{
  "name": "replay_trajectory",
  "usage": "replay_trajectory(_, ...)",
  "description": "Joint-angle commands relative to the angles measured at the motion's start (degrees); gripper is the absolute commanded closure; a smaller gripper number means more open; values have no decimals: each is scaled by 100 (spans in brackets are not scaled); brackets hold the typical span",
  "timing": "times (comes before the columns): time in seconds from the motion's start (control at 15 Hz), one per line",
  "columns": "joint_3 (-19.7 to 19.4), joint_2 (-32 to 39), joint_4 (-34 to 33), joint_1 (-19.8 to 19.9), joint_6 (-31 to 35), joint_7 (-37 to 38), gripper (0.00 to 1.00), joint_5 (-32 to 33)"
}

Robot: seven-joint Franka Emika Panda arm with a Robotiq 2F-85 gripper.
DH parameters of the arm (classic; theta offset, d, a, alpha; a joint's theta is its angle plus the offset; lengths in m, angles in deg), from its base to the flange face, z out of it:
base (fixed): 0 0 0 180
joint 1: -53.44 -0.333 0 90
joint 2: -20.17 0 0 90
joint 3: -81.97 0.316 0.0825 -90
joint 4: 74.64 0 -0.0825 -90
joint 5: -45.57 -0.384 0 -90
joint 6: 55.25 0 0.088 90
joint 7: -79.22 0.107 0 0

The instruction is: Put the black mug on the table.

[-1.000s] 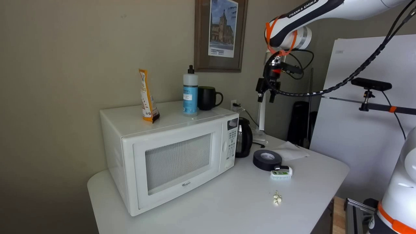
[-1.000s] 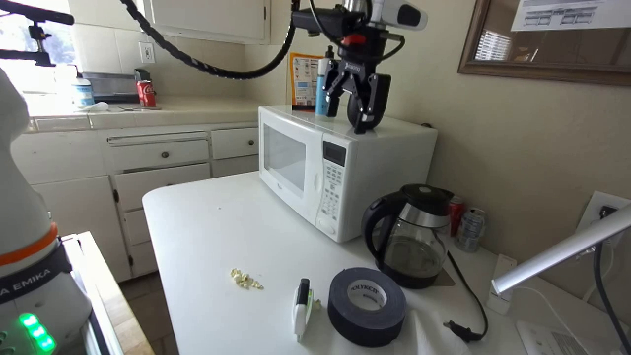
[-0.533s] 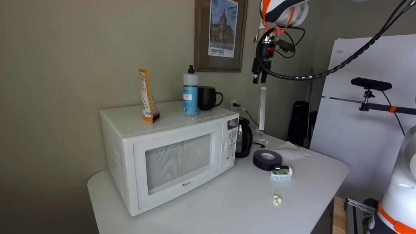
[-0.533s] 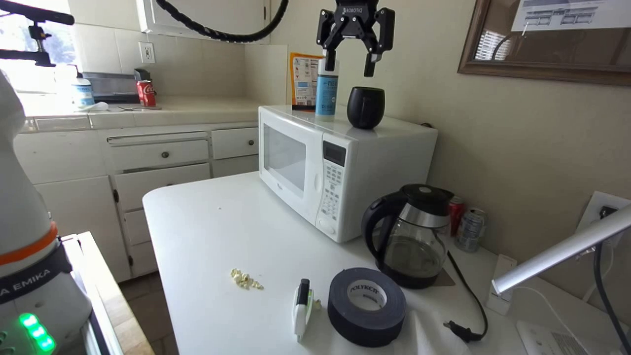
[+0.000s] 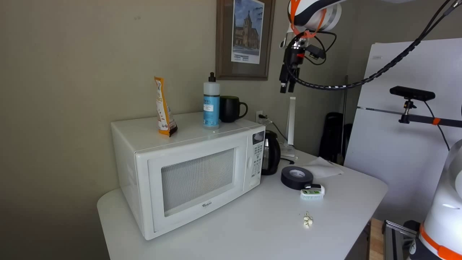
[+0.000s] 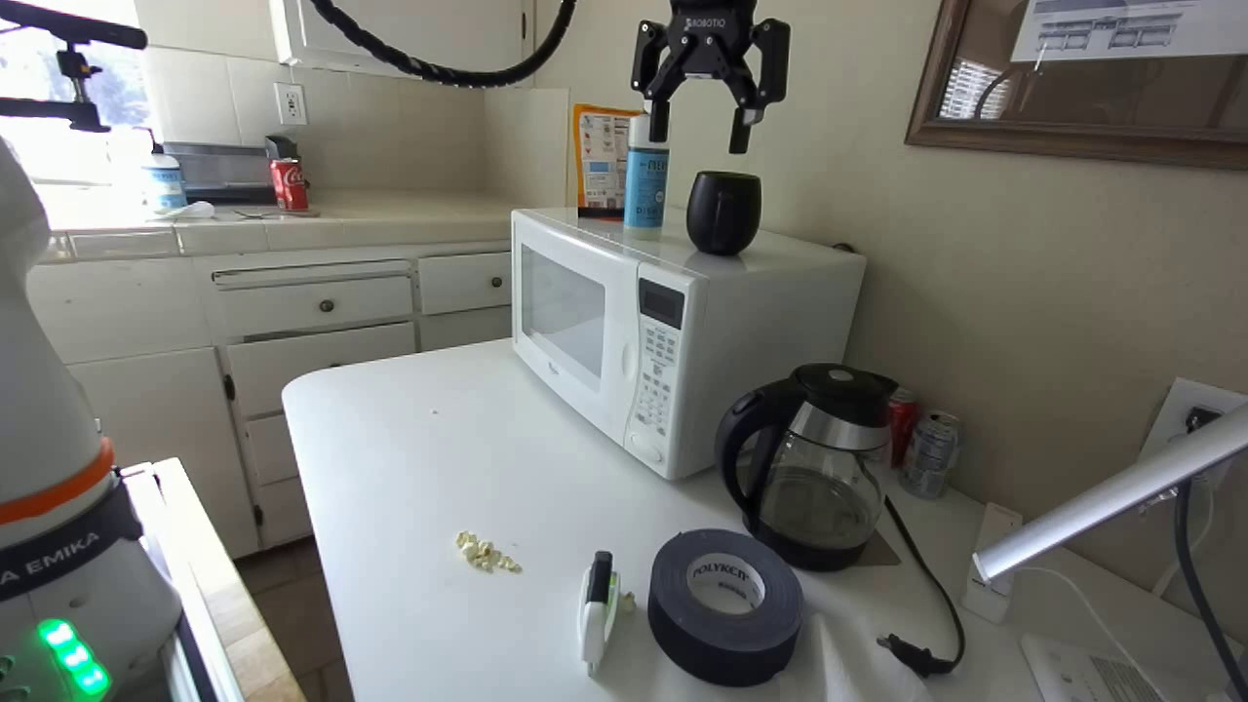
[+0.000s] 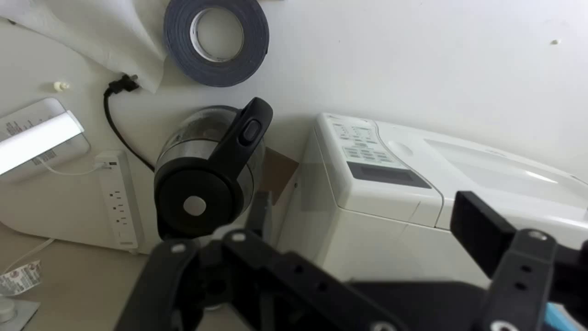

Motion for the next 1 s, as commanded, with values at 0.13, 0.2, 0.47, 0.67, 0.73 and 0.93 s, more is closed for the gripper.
replay_trajectory(0.13,-68,592,-551,-113,316,-974,0,-548)
replay_trajectory(0.2,-43,733,-683,-136,302,-1327,0,-680)
replay_trajectory(0.47,183,1420,-1235,-143,360,-1648,0,-719)
replay_trajectory(0.67,318,1945,-1825,-36,122,-2041,0,-787)
replay_trajectory(0.73,361,2096,-2014,7,30,-2181,0,-843)
replay_trajectory(0.93,480,2370,-2322,68,-35,-2366,1,-811)
